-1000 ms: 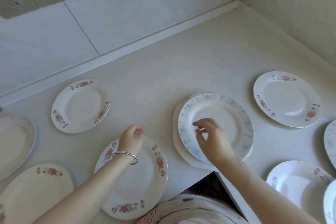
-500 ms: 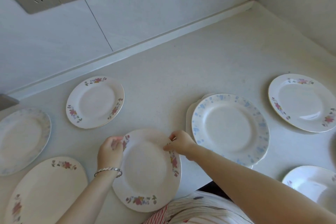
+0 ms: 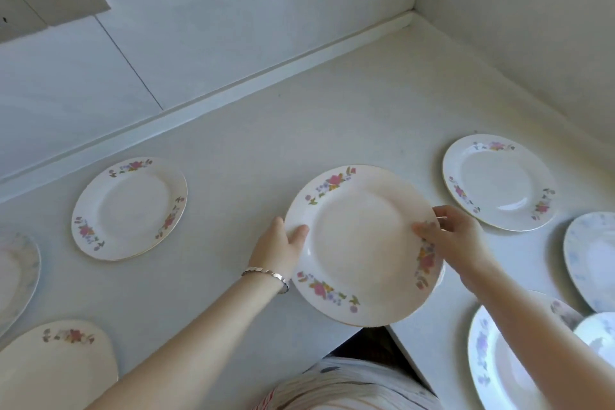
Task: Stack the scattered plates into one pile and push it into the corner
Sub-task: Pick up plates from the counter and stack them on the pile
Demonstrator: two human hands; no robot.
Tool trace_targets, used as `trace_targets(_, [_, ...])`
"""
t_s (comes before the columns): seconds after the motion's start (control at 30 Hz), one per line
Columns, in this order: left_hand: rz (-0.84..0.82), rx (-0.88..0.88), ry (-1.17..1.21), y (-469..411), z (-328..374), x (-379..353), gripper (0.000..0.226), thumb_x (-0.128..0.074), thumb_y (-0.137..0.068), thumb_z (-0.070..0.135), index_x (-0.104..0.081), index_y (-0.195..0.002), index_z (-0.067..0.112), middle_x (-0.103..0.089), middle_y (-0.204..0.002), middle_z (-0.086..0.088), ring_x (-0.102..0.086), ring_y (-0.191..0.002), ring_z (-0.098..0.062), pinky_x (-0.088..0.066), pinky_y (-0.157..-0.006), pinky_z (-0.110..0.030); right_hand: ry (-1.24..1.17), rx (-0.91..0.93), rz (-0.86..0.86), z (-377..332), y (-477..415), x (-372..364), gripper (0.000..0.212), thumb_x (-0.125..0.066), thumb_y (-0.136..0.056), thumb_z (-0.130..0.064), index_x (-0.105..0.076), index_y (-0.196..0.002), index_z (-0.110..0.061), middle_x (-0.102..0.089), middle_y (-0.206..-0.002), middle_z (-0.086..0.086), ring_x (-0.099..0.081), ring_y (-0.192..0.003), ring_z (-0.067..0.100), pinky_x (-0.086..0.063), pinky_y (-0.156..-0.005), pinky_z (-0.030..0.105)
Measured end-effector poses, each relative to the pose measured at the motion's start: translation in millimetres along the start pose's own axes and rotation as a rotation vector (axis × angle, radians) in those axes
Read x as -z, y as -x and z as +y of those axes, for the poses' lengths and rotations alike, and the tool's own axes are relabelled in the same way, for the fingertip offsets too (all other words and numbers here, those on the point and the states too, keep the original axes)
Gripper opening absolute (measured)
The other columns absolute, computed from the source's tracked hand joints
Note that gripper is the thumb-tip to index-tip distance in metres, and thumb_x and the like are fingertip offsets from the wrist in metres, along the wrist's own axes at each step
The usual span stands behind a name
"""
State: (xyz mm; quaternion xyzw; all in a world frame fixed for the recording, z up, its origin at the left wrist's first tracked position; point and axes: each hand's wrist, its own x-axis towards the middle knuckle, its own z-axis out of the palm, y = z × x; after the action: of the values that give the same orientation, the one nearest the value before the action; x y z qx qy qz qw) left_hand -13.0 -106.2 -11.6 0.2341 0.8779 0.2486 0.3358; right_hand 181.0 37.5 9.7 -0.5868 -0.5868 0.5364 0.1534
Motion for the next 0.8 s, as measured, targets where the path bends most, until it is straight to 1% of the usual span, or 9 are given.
trace_targets(0.07, [-0.047,-0.043,-0.11,-7,20,-21,0.029,-0.047,-0.092,0.035,-0.042,-0.101,0.007,-0.061,-0.103,-0.014,-0.06,-0.096,-0.033,-0.038,-0.068,-0.03,0.116,0.002,0.106,18,-4,13,0.014,-0.065,-0.082,-0.011,-0.063,-0.096,-0.011,-0.063,-0.077,0.004,-0.058,-0.062,0.018,-0.044,-0.057,0.026])
trace_targets(0.13, [-0.072,-0.082,-0.202,-15,35,-36,0.031,-0.046,-0.093,0.031,-0.043,-0.11,0.005,-0.061,-0.112,-0.016,-0.061,-0.101,-0.034,-0.041,-0.071,-0.032,0.182,-0.019,0.164,34,-10,22,0.019,-0.063,-0.083,-0.013,-0.063,-0.101,-0.007,-0.059,-0.068,0.0,-0.055,-0.057,0.013,-0.037,-0.051,0.023])
trace_targets(0.3, [-0.057,-0.145,-0.369,-27,58,-53,0.034,-0.044,-0.094,0.02,-0.047,-0.12,-0.001,-0.059,-0.122,-0.016,-0.057,-0.111,-0.03,-0.041,-0.078,-0.029,0.245,-0.053,0.234,59,-20,21,0.018,-0.062,-0.085,-0.017,-0.066,-0.094,-0.002,-0.055,-0.062,0.003,-0.05,-0.054,0.013,-0.03,-0.047,0.024])
trace_targets(0.37, [-0.039,-0.141,-0.396,-30,58,-56,0.035,-0.046,-0.092,0.016,-0.047,-0.122,-0.002,-0.056,-0.126,-0.016,-0.055,-0.116,-0.03,-0.044,-0.088,-0.031,0.274,-0.065,0.245,66,-22,16,0.022,-0.062,-0.084,-0.022,-0.066,-0.094,-0.003,-0.059,-0.07,0.009,-0.051,-0.058,0.02,-0.029,-0.047,0.024])
trace_targets(0.43, [-0.02,-0.124,-0.421,-34,56,-58,0.035,-0.048,-0.09,0.016,-0.046,-0.121,-0.002,-0.051,-0.129,-0.017,-0.052,-0.119,-0.03,-0.043,-0.093,-0.032,0.339,-0.07,0.24,73,-24,11,0.028,-0.06,-0.084,-0.031,-0.066,-0.096,-0.006,-0.062,-0.087,0.017,-0.053,-0.067,0.027,-0.03,-0.05,0.024])
trace_targets(0.57, [0.001,-0.076,-0.46,-33,48,-58,0.038,-0.05,-0.09,0.02,-0.043,-0.122,0.001,-0.039,-0.131,-0.016,-0.047,-0.116,-0.033,-0.04,-0.096,-0.034,0.496,-0.053,0.221,75,-17,1,0.029,-0.056,-0.086,-0.038,-0.063,-0.094,-0.011,-0.05,-0.095,0.008,-0.053,-0.077,0.026,-0.039,-0.064,0.03])
trace_targets(0.63, [0.005,-0.078,-0.433,-30,42,-58,0.039,-0.049,-0.09,0.022,-0.042,-0.123,0.002,-0.036,-0.131,-0.015,-0.04,-0.119,-0.033,-0.037,-0.098,-0.032,0.511,-0.046,0.226,76,-14,-2,0.031,-0.055,-0.087,-0.04,-0.062,-0.101,-0.013,-0.048,-0.098,0.007,-0.055,-0.085,0.026,-0.042,-0.069,0.031])
trace_targets(0.73, [0.027,-0.12,-0.375,-32,28,-59,0.041,-0.048,-0.091,0.03,-0.045,-0.125,0.007,-0.037,-0.135,-0.011,-0.033,-0.124,-0.031,-0.028,-0.105,-0.03,0.38,-0.042,0.225,81,-16,-5,0.045,-0.059,-0.086,-0.033,-0.055,-0.124,-0.009,-0.046,-0.118,0.01,-0.054,-0.105,0.027,-0.045,-0.086,0.036])
trace_targets(0.8, [-0.007,-0.092,-0.121,-32,17,-59,0.048,-0.043,-0.093,0.031,-0.04,-0.135,0.009,-0.035,-0.144,-0.006,-0.032,-0.133,-0.027,-0.026,-0.109,-0.032,0.175,-0.039,0.197,79,-19,-7,0.056,-0.062,-0.086,-0.027,-0.044,-0.136,-0.01,-0.042,-0.134,0.009,-0.049,-0.118,0.025,-0.043,-0.098,0.04])
